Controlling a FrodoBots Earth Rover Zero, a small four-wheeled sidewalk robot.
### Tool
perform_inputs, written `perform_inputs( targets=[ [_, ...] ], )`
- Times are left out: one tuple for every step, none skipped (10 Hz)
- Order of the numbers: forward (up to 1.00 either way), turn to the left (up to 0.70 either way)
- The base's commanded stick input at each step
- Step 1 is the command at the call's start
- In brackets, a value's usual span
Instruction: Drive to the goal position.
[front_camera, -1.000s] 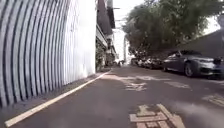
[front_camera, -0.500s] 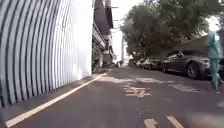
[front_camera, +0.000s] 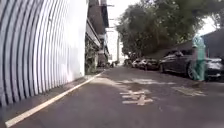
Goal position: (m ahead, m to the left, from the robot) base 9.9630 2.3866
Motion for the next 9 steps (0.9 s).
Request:
perform_inputs(
  targets=[
    [0.7, 0.0],
    [0.7, 0.0],
    [0.7, 0.0],
    [0.7, 0.0],
    [0.7, 0.0],
    [0.7, 0.02],
    [0.7, 0.1],
    [0.7, 0.14],
    [0.7, 0.11]
  ],
)
